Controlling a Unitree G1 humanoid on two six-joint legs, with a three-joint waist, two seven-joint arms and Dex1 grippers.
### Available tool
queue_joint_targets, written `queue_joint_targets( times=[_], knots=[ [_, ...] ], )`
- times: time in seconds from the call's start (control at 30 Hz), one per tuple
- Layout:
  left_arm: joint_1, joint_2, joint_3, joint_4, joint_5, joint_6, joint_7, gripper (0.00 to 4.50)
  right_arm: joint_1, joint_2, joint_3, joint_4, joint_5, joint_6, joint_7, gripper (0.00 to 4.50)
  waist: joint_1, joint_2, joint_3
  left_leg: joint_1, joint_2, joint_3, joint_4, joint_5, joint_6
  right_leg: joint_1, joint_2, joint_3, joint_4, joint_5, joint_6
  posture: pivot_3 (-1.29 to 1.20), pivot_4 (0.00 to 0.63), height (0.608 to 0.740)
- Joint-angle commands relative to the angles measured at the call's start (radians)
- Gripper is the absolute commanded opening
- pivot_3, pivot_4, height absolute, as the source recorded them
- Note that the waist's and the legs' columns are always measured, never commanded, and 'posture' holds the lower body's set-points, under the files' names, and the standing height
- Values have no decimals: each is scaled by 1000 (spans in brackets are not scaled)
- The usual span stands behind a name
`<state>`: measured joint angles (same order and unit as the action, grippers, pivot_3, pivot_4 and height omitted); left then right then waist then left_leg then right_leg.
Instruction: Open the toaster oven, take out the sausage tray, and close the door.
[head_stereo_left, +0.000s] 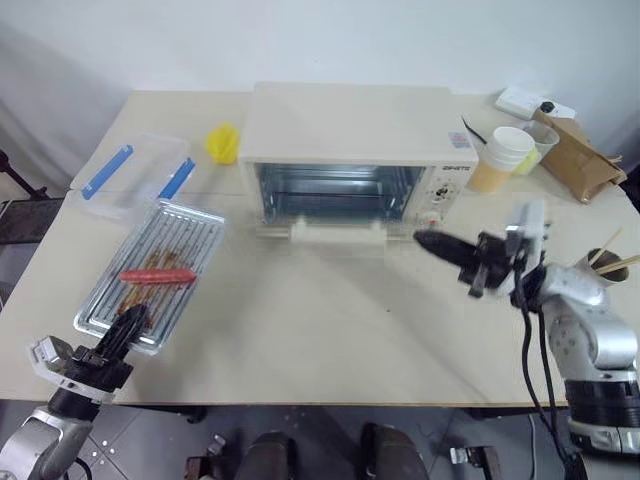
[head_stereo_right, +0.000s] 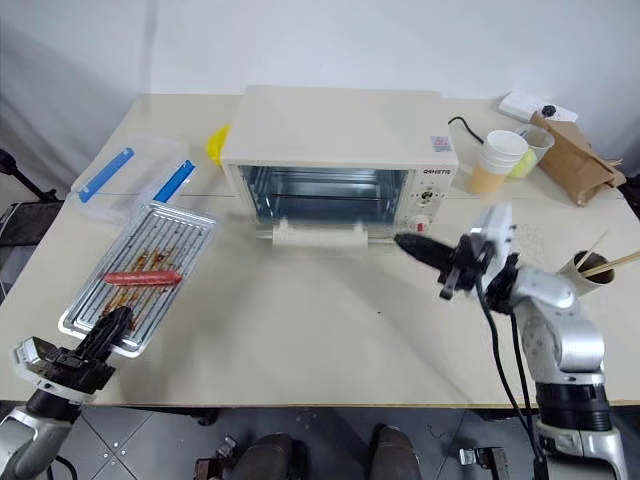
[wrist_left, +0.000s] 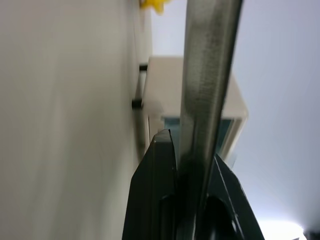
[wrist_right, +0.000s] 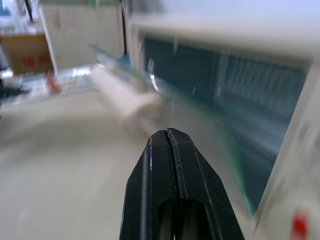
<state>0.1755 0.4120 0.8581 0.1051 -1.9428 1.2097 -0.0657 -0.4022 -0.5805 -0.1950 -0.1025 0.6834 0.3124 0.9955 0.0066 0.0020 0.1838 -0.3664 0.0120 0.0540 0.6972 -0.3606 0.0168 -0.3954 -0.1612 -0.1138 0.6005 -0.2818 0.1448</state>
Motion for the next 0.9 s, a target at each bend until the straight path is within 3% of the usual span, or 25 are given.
queue_joint_targets(
  times=[0.03,0.13,0.23,0.43,0.63,0.9],
  knots=[
    [29,37,6,28,-29,51,-52,0,-46,16,-38,-46,76,66,-61,9,-2,0,0,-1,0,0,0,0,0,-1,0,0,0,0,0,0,150,740],
    [52,73,-27,48,-29,94,-84,0,-38,3,-38,-71,65,68,-65,9,-6,0,0,-2,0,0,0,-1,1,-2,0,0,0,0,0,0,150,740],
    [48,141,-134,63,-29,143,-115,0,90,-74,-30,-134,-32,-29,32,597,2,0,0,-2,-1,-1,-1,-3,2,-2,0,0,0,0,0,0,150,740],
    [-34,253,-307,71,-11,158,-161,0,297,-163,-116,-220,-76,-124,105,2598,17,1,0,-2,-8,2,0,-6,4,-2,-1,2,-2,0,0,0,150,740],
    [-201,310,-491,67,136,221,-252,0,504,-169,-254,-301,-41,-214,176,4485,18,1,0,-1,-8,3,0,-5,5,1,-1,1,-6,0,1,0,150,740],
    [-516,250,-708,139,403,269,-392,0,795,-140,-427,-327,-28,-235,204,4485,25,1,0,-1,-10,10,0,-4,6,2,-1,1,-7,2,3,0,150,740]
  ],
)
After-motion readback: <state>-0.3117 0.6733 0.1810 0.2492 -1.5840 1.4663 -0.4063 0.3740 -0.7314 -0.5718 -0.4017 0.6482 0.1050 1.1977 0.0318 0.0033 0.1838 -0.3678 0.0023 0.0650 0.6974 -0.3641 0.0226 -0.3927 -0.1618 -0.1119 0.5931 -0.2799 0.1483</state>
